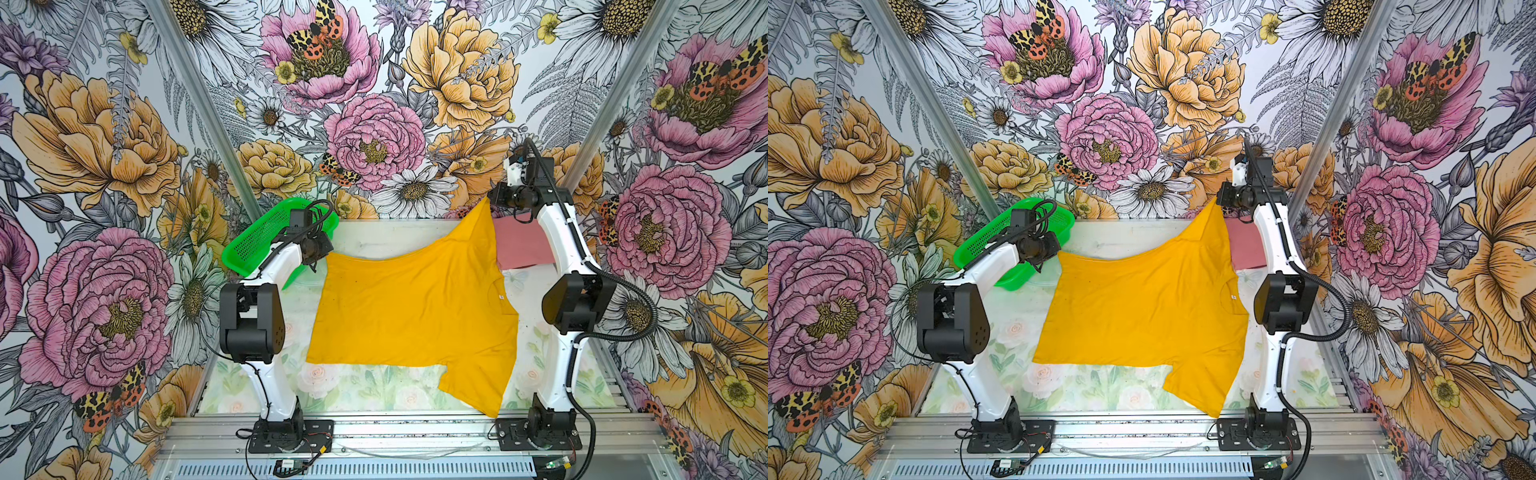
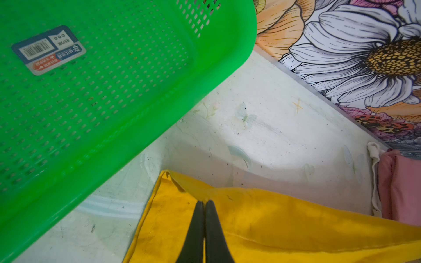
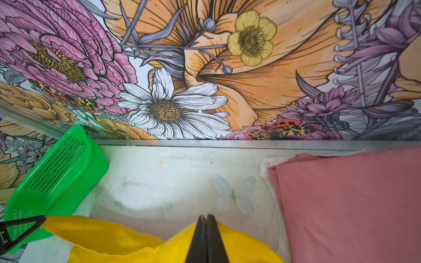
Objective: Fold and stack the t-shirts
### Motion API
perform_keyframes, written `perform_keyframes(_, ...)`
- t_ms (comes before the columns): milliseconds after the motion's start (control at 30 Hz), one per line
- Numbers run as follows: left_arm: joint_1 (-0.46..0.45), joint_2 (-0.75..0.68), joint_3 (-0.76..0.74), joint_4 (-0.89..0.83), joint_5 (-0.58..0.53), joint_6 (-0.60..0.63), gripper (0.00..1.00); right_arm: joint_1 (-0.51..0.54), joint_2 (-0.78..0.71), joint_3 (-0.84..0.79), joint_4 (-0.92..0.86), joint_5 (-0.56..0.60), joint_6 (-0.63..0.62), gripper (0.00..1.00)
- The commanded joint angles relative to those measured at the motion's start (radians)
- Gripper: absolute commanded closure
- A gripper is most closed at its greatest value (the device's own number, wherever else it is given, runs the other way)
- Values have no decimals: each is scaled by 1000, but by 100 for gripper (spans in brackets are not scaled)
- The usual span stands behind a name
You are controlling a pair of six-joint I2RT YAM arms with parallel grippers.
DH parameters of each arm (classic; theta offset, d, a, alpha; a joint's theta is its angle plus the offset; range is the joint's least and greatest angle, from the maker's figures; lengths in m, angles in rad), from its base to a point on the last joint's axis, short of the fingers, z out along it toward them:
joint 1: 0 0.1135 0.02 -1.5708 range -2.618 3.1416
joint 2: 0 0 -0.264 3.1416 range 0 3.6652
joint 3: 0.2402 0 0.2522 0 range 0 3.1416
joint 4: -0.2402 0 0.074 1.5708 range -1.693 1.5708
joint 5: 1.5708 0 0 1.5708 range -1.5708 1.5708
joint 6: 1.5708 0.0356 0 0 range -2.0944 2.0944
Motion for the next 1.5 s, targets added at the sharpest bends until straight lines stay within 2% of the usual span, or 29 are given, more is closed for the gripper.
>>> perform_keyframes(0,4,-32,6,10,35,31,100,-7,-54,-65,6,-6,-8,100)
perform_keyframes(233,-3,-36,-31,13,35,39,100,-10,-245,-340,8,55,8,100)
perform_keyframes(500,-10,-135,-197,78,0,-1,100,-56,-541,-726,25,124,53,100)
perform_keyframes(700,-35,-194,-326,118,-15,-18,100,-67,-726,-913,29,138,92,100)
perform_keyframes(933,-52,-227,-436,148,-40,-30,100,-62,-855,-1125,68,65,136,100)
perform_keyframes(1067,-51,-246,-479,159,-56,-30,100,-51,-930,-1238,71,71,159,100)
perform_keyframes(1267,-45,-267,-530,163,-92,-44,100,-56,-1039,-1391,70,130,189,100)
perform_keyframes(1467,-23,-261,-543,162,-108,-52,100,-66,-1088,-1462,71,220,200,100)
